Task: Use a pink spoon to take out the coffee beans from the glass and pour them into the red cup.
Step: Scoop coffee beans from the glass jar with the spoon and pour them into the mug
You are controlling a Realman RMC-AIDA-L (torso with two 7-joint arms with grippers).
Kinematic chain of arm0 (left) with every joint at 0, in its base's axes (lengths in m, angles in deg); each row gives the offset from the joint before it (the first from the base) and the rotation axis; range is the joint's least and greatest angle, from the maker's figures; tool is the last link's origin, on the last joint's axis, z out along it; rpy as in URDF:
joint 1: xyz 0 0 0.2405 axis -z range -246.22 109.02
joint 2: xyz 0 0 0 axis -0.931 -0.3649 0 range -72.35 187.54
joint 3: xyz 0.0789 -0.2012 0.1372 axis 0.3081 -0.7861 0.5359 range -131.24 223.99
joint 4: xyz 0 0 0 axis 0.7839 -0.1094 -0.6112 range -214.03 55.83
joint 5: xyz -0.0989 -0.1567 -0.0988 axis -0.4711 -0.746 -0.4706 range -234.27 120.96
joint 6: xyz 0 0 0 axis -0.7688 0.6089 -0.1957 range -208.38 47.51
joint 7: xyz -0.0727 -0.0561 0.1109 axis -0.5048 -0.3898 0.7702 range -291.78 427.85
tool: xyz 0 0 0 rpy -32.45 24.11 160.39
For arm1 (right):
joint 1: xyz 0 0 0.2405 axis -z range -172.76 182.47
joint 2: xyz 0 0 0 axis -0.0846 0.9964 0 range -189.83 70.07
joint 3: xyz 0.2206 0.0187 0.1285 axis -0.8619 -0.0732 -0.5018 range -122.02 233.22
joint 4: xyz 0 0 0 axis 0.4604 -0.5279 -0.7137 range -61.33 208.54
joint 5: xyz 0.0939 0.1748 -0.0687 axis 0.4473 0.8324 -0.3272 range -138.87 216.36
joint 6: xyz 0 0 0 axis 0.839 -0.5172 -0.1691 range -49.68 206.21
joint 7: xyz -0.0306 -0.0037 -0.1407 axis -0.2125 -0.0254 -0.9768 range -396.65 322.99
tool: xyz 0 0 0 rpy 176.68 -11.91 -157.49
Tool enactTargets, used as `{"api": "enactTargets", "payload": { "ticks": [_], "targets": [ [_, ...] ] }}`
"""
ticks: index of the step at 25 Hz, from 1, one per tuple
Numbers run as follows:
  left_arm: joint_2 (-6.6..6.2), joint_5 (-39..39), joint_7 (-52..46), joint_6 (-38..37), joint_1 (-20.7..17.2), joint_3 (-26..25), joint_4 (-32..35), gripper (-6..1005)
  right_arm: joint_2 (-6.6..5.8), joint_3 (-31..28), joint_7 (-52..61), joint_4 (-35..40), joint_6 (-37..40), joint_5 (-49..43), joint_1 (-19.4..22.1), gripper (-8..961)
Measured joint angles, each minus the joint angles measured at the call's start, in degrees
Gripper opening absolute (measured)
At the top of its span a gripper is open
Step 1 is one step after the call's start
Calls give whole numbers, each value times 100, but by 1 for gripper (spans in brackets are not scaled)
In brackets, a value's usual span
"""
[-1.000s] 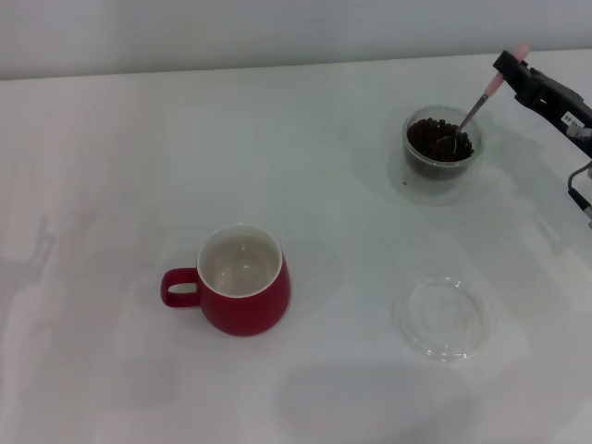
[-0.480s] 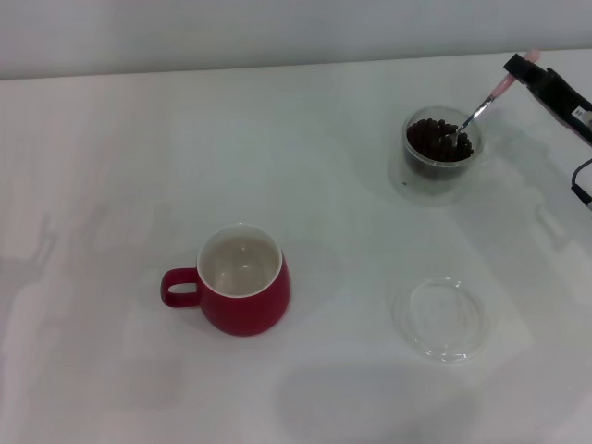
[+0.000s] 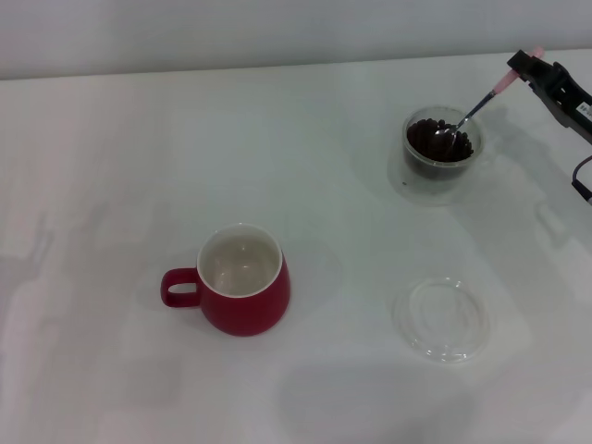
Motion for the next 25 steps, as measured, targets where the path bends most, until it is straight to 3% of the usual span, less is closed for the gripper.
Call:
{"api": "enactTargets", "payload": {
  "ticks": [25],
  "targets": [
    [0,-46,5,-19,40,0,-83,851,-169,-125,1107,6,-14,-44,-141,201]
  ]
}}
